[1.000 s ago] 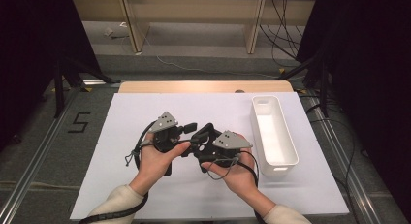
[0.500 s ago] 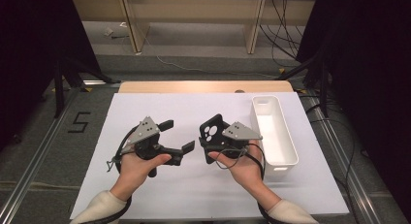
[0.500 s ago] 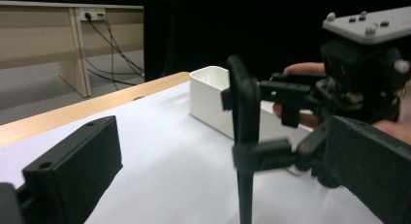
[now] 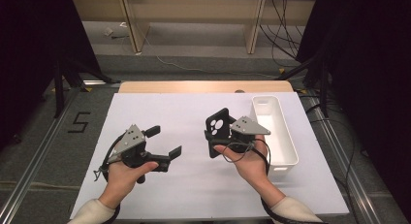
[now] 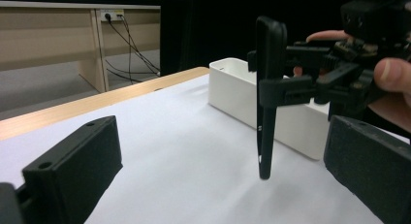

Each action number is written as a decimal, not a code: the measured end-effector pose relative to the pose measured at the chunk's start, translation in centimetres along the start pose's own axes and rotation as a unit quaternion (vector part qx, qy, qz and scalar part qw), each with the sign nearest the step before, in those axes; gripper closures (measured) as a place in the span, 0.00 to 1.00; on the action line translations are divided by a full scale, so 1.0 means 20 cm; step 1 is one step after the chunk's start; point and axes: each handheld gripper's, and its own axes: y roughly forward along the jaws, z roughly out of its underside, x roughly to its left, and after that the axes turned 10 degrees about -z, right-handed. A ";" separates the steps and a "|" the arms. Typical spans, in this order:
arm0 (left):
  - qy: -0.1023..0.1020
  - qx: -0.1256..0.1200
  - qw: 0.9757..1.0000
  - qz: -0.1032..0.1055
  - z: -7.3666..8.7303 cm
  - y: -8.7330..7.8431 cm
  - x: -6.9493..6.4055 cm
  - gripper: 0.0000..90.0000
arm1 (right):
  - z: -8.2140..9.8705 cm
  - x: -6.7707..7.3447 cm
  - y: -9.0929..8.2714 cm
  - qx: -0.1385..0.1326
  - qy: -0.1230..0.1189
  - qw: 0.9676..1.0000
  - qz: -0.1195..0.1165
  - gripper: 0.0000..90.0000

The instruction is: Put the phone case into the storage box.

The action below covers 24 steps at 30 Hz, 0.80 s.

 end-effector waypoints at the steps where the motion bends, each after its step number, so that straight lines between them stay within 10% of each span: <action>1: 0.001 -0.001 1.000 -0.003 0.01 0.00 0.00 0.00 | 0.00 0.00 0.00 -0.001 0.000 1.000 0.001 0.17; 24: 0.018 0.010 1.000 -0.021 0.10 -0.06 0.02 0.00 | -0.07 -0.12 -0.09 -0.032 0.017 0.999 0.027 0.17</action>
